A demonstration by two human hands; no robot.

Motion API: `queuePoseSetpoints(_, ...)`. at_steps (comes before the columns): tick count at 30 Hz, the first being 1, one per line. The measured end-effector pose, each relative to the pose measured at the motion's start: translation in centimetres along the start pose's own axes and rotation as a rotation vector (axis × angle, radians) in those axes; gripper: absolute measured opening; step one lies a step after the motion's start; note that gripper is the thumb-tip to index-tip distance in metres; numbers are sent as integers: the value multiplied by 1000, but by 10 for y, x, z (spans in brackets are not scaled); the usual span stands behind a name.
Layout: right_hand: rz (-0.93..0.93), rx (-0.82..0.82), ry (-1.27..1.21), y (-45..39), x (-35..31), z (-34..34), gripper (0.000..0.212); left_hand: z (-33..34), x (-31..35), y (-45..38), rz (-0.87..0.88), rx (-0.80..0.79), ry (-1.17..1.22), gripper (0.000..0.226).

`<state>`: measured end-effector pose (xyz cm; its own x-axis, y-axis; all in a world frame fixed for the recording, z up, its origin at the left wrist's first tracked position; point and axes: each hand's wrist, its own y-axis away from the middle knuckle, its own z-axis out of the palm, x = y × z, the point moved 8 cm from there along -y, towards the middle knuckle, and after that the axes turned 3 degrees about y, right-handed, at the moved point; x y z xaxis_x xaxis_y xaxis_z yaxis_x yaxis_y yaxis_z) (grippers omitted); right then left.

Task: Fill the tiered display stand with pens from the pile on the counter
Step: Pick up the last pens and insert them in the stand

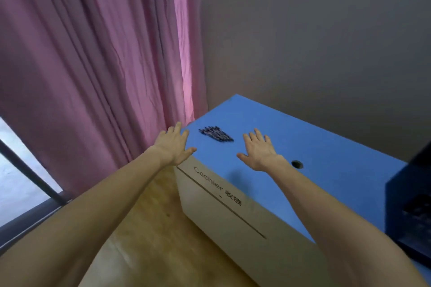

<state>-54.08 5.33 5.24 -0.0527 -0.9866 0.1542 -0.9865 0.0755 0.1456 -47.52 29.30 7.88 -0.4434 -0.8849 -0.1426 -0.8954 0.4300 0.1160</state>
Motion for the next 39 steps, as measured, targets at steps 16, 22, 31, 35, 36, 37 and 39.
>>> queuePoseSetpoints(16, 81, -175, 34, -157, -33, 21, 70, 62, -48, -150, 158, -210, 95, 58)
queuePoseSetpoints(22, 82, -206, -62, -249, -25, 39, 55, 99, -36, -230, 147, -290, 174, 53)
queuePoseSetpoints(31, 119, -356, -315, -347, -7, 96, 53, 140, -26, -343, -70, -378, 469, 50)
queuePoseSetpoints(35, 64, -353, -337, -367, -12, 107, 48, 145, -9, -368, -83, -351, 468, 48)
queuePoseSetpoints(36, 58, -355, -354, -370, -12, 107, 48, 146, -5, -374, -87, -342, 471, 48)
queuePoseSetpoints(37, 60, -360, -371, -373, -11, 107, 48, 145, -3, -378, -90, -329, 473, 48)
queuePoseSetpoints(39, 72, -387, -402, -379, -7, 109, 47, 143, 3, -385, -85, -309, 479, 48)
